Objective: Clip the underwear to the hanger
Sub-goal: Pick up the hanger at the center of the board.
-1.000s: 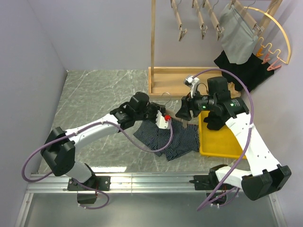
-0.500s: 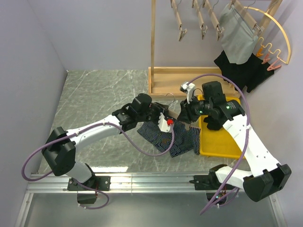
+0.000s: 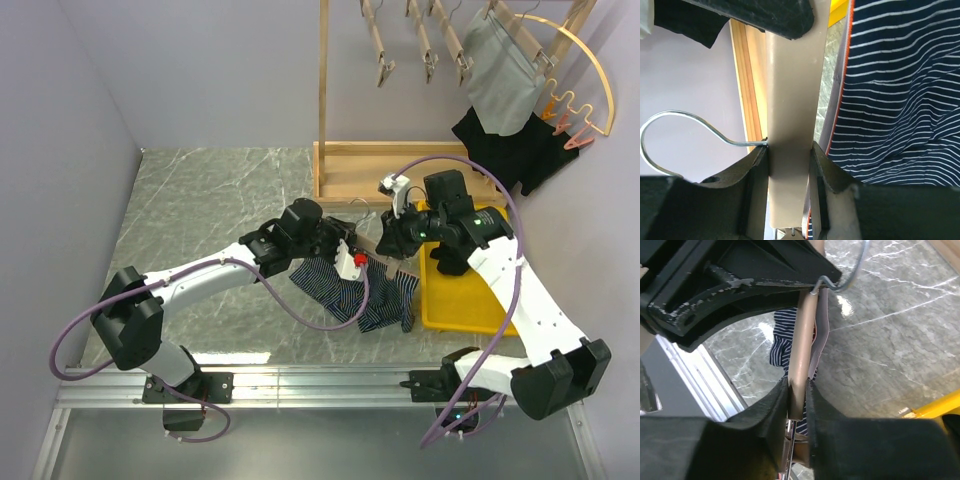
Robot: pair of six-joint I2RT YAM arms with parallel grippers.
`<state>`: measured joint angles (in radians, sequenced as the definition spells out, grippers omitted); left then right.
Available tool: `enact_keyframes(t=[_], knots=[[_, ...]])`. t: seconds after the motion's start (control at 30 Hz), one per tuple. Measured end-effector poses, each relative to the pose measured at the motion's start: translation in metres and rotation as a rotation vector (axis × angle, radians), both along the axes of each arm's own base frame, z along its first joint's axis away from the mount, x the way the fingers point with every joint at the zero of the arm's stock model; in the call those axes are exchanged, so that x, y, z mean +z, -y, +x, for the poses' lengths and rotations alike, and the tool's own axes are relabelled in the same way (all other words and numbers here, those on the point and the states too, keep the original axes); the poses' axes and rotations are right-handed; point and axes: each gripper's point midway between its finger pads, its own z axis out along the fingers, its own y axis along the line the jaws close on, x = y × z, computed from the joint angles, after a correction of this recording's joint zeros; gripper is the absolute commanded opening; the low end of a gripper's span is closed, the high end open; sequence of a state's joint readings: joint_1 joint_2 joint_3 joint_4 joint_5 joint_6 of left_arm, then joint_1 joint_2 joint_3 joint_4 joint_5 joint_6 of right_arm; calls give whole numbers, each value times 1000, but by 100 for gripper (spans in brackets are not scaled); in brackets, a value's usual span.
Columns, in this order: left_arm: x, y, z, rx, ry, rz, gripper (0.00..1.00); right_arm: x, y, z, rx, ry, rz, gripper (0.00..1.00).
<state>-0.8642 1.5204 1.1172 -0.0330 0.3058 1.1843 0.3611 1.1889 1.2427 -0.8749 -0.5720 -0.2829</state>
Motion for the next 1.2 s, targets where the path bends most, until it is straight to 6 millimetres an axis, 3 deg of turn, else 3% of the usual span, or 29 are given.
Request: enact_keyframes(t=[0.13, 0.3, 0.4, 0.53, 0.6, 0.63, 0.77, 0.83, 0.87, 0.93, 1.07, 1.2], knots=[[1, 0, 1, 1, 5, -4, 0, 1, -4, -2, 23, -17, 9, 33], [5, 2, 2, -3, 22, -13, 0, -1, -5, -1, 32, -41, 6, 30], [5, 1, 4, -3, 33, -8, 0, -3, -6, 0, 33, -54, 1, 23], [5, 0, 6, 6, 45, -3, 0, -4, -5, 3, 31, -75, -12, 0], [4, -1, 6, 9, 44, -2, 2, -4, -6, 3, 36, -87, -12, 0], [4, -1, 6, 11, 43, -2, 5, -4, -6, 3, 36, -91, -11, 0], [5, -2, 8, 32, 34, -14, 44, -2, -3, 7, 24, -93, 8, 0], [9, 0, 9, 49, 29, -36, 58, 1, 2, 11, 3, -94, 21, 0], [11, 0, 10, 63, 17, -53, 73, 3, 5, 13, -9, -93, 28, 0], [18, -1, 12, 90, -5, -84, 85, 8, 13, 18, -35, -85, 38, 0], [40, -9, 11, 143, -73, -167, 94, 27, 37, 38, -131, -29, 46, 0], [84, -20, 7, 183, -122, -295, 96, 42, 57, 49, -203, 24, 53, 0]])
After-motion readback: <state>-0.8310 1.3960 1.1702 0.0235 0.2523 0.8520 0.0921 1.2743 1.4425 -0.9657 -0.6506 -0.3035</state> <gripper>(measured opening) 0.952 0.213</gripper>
